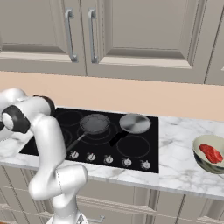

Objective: Place one of the steaks on the plate and the other in the bowl. Then place the bowl in the fridge.

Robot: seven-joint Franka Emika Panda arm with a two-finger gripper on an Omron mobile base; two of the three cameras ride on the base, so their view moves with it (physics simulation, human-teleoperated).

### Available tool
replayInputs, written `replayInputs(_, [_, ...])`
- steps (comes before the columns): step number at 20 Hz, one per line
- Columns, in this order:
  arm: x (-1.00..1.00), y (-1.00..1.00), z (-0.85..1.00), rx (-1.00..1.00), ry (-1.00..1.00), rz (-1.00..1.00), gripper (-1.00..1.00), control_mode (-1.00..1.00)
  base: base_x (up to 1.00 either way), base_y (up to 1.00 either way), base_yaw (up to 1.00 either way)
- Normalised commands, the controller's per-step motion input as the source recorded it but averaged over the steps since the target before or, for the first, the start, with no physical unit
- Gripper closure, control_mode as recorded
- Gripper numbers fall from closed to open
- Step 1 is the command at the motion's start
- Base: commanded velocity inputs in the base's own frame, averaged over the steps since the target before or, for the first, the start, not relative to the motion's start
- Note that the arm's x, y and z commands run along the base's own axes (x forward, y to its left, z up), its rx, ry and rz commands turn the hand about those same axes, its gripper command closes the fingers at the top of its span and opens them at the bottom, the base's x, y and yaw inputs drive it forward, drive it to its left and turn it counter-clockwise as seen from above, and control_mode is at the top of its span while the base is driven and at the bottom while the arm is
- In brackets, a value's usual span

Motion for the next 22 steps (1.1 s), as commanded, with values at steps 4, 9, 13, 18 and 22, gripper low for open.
replayInputs(4, [-0.72, -1.00, 0.33, 0.00, -0.19, -0.04, -1.00, -1.00, 0.00, 0.00, 0.00])
replayInputs(9, [-0.39, -1.00, 0.82, 0.04, -0.24, -0.08, -1.00, -1.00, 0.00, 0.00, 0.00])
replayInputs(13, [-0.18, -0.94, 1.00, 0.11, -0.13, -0.06, -1.00, -1.00, 0.00, 0.00, 0.00])
replayInputs(18, [0.00, -0.72, 1.00, 0.15, 0.06, 0.02, -1.00, -1.00, 0.00, 0.00, 0.00])
replayInputs(22, [-0.21, -0.65, 0.97, 0.03, 0.30, 0.07, -1.00, -1.00, 0.00, 0.00, 0.00])
